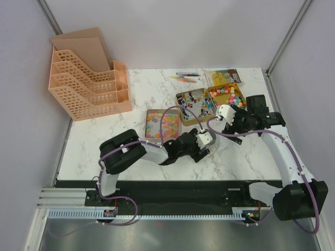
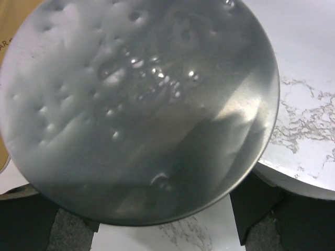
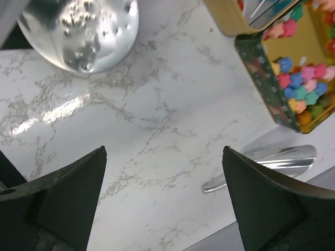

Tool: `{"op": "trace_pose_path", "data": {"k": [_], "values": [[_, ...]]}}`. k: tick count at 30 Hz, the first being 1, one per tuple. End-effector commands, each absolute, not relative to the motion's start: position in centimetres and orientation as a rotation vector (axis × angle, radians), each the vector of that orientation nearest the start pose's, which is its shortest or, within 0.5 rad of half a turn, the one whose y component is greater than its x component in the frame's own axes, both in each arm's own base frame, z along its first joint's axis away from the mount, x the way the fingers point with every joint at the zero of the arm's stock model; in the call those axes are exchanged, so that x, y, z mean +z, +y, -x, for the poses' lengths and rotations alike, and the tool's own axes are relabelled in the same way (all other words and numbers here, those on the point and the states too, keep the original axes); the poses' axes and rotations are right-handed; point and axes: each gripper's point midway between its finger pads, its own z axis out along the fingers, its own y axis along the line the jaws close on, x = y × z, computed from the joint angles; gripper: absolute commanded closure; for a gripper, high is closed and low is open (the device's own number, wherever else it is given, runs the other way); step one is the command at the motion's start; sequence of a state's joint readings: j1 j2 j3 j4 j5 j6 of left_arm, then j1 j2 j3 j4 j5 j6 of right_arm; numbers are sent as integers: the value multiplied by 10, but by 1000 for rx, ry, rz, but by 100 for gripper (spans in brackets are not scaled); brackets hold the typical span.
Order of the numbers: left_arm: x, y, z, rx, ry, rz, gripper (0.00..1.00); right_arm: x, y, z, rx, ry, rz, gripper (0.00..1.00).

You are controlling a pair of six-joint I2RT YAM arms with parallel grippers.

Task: Pack the candies
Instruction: Screw the bottle lid onto the packing bottle.

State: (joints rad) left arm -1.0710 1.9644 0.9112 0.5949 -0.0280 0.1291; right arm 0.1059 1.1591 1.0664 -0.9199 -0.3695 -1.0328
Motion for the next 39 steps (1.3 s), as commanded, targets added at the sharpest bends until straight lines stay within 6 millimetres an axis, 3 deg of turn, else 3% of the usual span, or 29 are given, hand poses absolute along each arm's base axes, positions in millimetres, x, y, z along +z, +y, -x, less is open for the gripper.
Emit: {"op": "trace_pose_path", "data": {"k": [1, 5, 8, 13, 14, 18, 19, 21, 22, 25, 32, 39], "values": [[15, -432, -252, -513, 1674, -1155, 13, 145, 52, -259, 177, 2031, 1561, 2], [13, -439, -254, -550, 1658, -1124, 18, 141, 55, -262, 272, 1951, 1725, 2], [15, -449, -255, -580, 1639, -1112, 17, 146, 68, -270, 405, 1828, 1862, 2], [23, -456, -264, -581, 1604, -1080, 13, 159, 88, -282, 531, 1685, 1932, 2], [22, -456, -264, -587, 1604, -1082, 18, 164, 94, -283, 533, 1612, 1988, 2], [18, -457, -261, -624, 1590, -1084, 43, 153, 105, -253, 630, 1457, 2155, 2], [16, -456, -261, -628, 1592, -1086, 59, 148, 106, -246, 631, 1420, 2199, 2], [12, -456, -261, -626, 1601, -1087, 72, 135, 105, -234, 616, 1303, 2282, 2], [10, -455, -262, -626, 1606, -1085, 86, 132, 107, -232, 606, 1262, 2308, 2], [9, -457, -257, -662, 1597, -1116, 98, 127, 112, -231, 617, 1193, 2332, 2], [3, -453, -251, -684, 1597, -1155, 98, 132, 123, -259, 643, 1187, 2313, 2], [-3, -448, -247, -714, 1610, -1183, 98, 126, 130, -267, 638, 1162, 2322, 2]]}}
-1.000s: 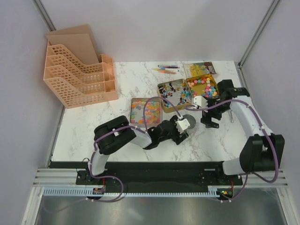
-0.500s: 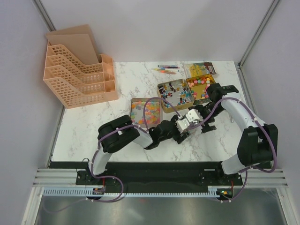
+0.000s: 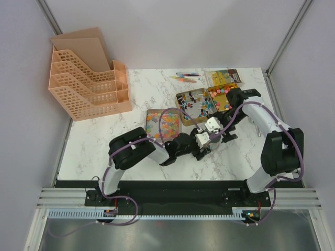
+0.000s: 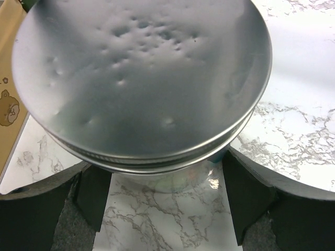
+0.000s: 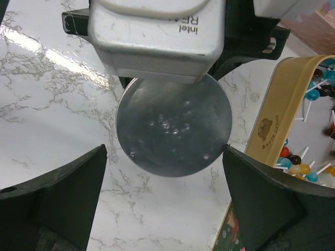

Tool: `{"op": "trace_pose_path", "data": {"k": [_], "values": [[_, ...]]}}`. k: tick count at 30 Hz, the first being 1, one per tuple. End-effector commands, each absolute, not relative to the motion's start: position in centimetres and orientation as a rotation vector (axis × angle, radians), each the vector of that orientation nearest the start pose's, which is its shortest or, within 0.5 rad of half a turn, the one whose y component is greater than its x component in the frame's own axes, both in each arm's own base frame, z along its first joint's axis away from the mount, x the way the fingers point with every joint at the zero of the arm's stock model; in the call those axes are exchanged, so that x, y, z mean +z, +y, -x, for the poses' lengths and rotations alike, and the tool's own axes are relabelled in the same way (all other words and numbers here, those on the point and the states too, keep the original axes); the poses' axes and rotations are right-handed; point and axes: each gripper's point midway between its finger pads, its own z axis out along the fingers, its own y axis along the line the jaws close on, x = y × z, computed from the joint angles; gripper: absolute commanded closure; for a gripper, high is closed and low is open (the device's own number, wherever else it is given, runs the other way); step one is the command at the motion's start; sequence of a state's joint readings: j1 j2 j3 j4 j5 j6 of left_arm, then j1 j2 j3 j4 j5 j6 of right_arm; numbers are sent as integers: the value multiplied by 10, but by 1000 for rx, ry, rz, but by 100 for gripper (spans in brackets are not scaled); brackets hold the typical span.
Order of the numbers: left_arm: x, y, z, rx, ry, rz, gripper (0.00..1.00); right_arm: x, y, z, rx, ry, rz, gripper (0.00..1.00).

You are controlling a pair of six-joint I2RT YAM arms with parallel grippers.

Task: Pack the candies
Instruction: Screw the bottle lid onto the packing bottle.

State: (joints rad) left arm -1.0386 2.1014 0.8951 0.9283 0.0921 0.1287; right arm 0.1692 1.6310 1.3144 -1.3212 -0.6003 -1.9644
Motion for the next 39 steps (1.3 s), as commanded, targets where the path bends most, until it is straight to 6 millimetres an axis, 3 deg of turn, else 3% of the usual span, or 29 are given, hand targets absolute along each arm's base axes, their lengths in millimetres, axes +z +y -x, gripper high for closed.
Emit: {"op": "trace_pose_path", "data": {"k": [1, 10, 18, 27, 35, 39], "values": [[-3, -449, -247, -717, 1608, -1184, 98, 126, 132, -268, 638, 1159, 2326, 2], [-2, -450, -255, -748, 1613, -1183, 98, 117, 137, -268, 669, 1176, 2355, 2], [-4, -442, -268, -733, 1633, -1166, 98, 109, 122, -263, 654, 1283, 2396, 3], [-5, -431, -276, -739, 1659, -1162, 98, 110, 96, -227, 613, 1452, 2414, 2], [-3, -430, -278, -774, 1665, -1157, 98, 103, 86, -189, 646, 1612, 2370, 2], [-2, -429, -275, -819, 1652, -1180, 98, 96, 88, -191, 620, 1690, 2304, 2]]}}
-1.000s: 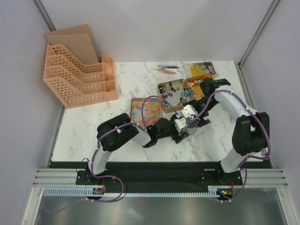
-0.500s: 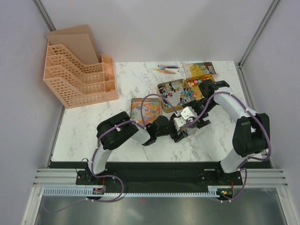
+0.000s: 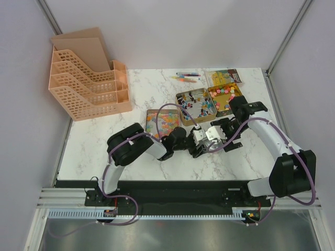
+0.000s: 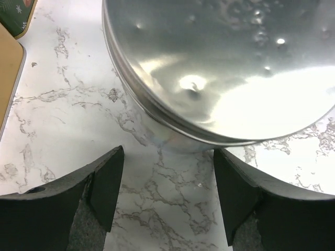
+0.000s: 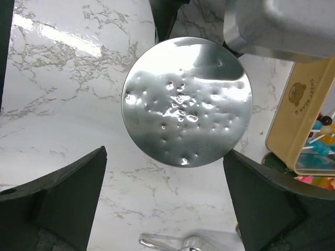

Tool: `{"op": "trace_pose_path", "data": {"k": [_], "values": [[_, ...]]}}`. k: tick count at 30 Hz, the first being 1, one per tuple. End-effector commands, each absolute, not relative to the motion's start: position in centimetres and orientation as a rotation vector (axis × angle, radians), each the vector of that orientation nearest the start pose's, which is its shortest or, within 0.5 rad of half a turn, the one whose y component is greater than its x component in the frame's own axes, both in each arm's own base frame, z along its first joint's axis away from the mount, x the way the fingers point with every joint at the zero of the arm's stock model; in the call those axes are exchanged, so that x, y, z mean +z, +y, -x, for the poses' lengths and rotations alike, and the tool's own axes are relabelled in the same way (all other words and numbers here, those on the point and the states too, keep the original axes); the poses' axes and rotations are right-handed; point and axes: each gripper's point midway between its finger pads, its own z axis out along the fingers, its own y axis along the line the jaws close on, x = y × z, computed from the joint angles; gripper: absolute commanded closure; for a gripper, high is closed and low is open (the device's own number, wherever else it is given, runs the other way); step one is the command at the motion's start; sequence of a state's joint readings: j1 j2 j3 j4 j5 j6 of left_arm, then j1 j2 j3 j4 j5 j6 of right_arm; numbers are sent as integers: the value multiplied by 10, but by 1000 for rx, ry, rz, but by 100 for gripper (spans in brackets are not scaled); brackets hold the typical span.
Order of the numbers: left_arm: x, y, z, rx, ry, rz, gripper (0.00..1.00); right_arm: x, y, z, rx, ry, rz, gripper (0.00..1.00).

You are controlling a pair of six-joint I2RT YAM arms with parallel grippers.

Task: Pack the candies
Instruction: Screw the bottle lid onto the packing bottle.

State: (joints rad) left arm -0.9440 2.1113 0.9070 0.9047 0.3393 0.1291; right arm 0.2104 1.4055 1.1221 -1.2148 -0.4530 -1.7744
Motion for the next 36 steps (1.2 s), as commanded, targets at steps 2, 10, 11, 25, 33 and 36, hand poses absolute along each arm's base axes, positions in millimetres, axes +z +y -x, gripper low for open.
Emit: {"op": "trace_pose_path", "data": {"k": [2, 10, 11, 25, 33, 36], "values": [[-3, -428, -274, -832, 1668, -1191, 95, 94, 90, -203, 576, 1706, 2272, 2], [-9, -422, -236, -920, 1507, -1451, 28, 79, 84, -233, 497, 1862, 2199, 2], [-9, -422, -235, -919, 1487, -1462, 22, 82, 82, -238, 486, 1881, 2161, 2], [-3, -463, -209, -1006, 1452, -1488, 0, 85, 47, -275, 359, 2017, 1990, 2], [-17, -494, -217, -1061, 1564, -1407, 0, 118, 30, -281, 331, 1983, 1889, 2], [-19, -503, -214, -1076, 1562, -1405, 0, 117, 24, -273, 349, 2008, 1880, 2]]}}
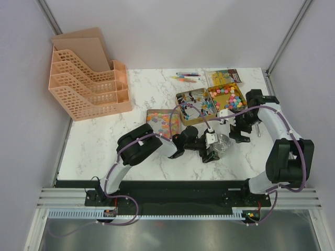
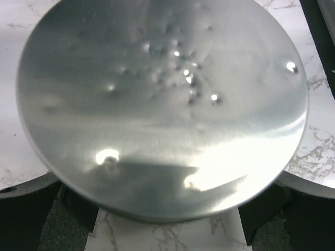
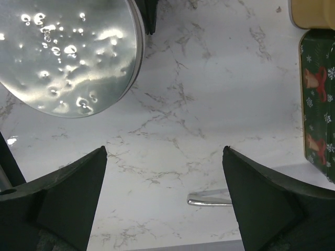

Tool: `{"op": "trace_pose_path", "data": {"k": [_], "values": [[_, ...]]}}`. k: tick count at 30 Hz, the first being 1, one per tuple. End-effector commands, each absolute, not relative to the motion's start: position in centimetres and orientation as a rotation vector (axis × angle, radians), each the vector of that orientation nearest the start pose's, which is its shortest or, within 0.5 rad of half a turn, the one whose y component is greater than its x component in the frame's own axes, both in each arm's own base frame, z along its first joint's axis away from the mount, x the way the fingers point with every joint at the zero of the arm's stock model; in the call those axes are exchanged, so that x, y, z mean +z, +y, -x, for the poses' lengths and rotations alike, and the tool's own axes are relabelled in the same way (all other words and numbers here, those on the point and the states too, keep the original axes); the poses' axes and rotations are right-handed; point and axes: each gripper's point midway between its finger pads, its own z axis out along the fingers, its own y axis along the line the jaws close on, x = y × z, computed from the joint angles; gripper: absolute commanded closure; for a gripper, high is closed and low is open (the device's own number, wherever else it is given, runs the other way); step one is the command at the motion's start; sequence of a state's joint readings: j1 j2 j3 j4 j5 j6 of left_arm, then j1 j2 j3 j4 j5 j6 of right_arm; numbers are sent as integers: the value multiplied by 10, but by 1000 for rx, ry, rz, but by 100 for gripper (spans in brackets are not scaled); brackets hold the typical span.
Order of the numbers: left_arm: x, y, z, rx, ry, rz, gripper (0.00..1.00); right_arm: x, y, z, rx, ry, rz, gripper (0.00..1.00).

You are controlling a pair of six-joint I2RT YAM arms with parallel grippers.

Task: Pack the candies
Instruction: Screw the bottle lid onto the packing bottle.

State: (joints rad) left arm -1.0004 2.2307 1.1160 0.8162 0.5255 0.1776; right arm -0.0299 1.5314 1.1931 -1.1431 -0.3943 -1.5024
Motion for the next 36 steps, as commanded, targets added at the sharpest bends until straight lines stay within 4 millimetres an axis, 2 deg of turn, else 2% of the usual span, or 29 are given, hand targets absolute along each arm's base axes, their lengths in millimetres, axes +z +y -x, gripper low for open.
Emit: {"op": "trace_pose_path", "data": {"k": [1, 4, 6, 7, 10, 13, 18, 19, 24, 29, 36], "values": [[-19, -505, -213, -1083, 1557, -1409, 0, 117, 20, -272, 346, 2016, 1874, 2], [-17, -510, -212, -1096, 1546, -1413, 3, 115, 16, -267, 351, 2030, 1861, 2], [-17, -511, -209, -1110, 1537, -1419, 27, 119, 16, -264, 356, 2022, 1857, 2], [-17, -511, -210, -1107, 1539, -1412, 54, 123, 18, -266, 354, 1981, 1876, 2], [-24, -506, -211, -1085, 1563, -1410, 91, 137, 28, -260, 395, 1874, 1926, 2], [-34, -499, -211, -1056, 1574, -1437, 97, 150, 39, -262, 433, 1735, 2021, 2], [-45, -491, -212, -1039, 1583, -1457, 98, 148, 57, -265, 535, 1648, 2122, 2], [-46, -490, -211, -1037, 1586, -1458, 98, 147, 67, -265, 554, 1616, 2151, 2], [-50, -485, -212, -1029, 1605, -1460, 98, 141, 87, -255, 583, 1546, 2260, 2], [-51, -484, -212, -1034, 1604, -1466, 98, 135, 94, -244, 612, 1546, 2311, 2], [-53, -479, -213, -1039, 1614, -1471, 98, 128, 91, -232, 595, 1630, 2367, 2]]}}
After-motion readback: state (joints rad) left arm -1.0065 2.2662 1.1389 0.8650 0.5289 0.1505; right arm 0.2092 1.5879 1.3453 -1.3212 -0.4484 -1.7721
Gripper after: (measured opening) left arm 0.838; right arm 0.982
